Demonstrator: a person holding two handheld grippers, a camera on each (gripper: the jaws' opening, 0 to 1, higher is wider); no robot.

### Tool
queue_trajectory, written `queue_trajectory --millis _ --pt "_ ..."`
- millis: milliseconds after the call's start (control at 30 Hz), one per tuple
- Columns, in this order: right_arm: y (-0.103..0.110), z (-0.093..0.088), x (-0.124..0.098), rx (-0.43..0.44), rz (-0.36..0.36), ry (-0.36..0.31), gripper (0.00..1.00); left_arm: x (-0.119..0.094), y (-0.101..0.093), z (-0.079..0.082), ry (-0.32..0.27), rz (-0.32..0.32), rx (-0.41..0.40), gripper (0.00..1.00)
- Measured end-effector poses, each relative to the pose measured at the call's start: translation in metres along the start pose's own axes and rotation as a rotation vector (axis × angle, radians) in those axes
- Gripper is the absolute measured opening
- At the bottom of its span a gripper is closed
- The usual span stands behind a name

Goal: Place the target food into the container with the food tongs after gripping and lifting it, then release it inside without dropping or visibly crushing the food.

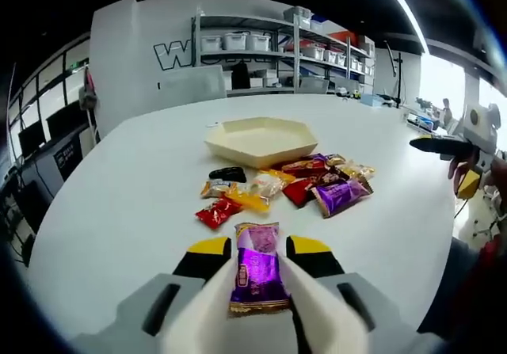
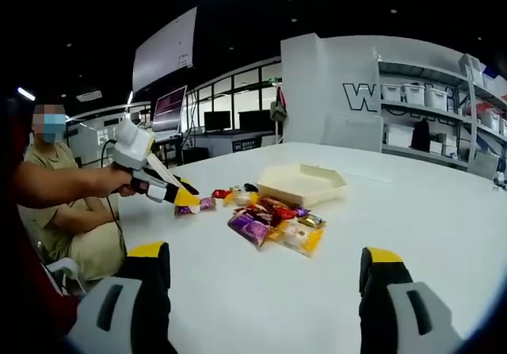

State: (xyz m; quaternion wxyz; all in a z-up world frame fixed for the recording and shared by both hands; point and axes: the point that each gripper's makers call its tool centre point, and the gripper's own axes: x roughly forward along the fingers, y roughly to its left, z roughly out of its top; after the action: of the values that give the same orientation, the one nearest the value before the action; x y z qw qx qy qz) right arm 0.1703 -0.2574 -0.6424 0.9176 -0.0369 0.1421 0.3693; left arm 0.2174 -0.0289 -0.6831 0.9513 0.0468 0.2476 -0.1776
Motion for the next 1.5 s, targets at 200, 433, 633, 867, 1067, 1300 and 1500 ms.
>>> queue_trajectory --millis 200,433,633,867,1067,1300,1500 --pt "0.002 0.0 0.001 -0.008 0.004 0.006 0.98 -0.001 0.001 0.002 -0.014 0.002 -0.017 0.24" --pt "0.004 -0.001 -0.002 0.001 0.016 0.005 0.98 -0.004 0.0 0.02 -0.041 -0.006 -0.012 0.24" --pt "0.004 -0.006 -0.002 -0.024 0.02 0.026 0.98 0.0 -0.008 0.049 -0.073 -0.04 -0.029 0.25" --pt "0.007 -0.006 -0.004 -0.02 0.035 0.025 0.98 0.01 -0.017 0.068 -0.088 -0.069 -0.008 0.25" --pt "0.01 -0.007 -0.004 -0.022 0.05 0.036 0.97 0.014 -0.024 0.08 -0.102 -0.086 -0.022 0.25" --pt "0.013 -0.004 -0.004 -0.018 0.062 0.028 0.97 0.025 -0.03 0.096 -0.101 -0.107 0.005 0.25" --pt "0.01 -0.004 -0.005 -0.017 0.059 0.034 0.97 0.038 -0.034 0.11 -0.102 -0.126 0.033 0.25"
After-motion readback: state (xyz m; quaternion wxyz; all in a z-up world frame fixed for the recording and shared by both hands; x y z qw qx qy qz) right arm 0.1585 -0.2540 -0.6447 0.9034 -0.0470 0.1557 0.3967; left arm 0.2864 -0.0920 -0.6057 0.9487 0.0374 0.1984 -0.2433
